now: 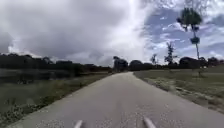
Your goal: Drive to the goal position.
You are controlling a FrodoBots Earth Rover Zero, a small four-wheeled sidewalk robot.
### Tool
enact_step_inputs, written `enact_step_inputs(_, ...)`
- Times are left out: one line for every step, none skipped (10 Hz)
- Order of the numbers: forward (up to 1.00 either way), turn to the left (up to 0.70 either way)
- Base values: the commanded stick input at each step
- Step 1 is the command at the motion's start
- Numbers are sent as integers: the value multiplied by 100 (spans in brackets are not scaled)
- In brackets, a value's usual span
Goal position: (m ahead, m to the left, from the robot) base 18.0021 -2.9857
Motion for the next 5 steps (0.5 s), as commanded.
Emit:
enact_step_inputs(70,0)
enact_step_inputs(70,0)
enact_step_inputs(70,0)
enact_step_inputs(70,0)
enact_step_inputs(70,0)
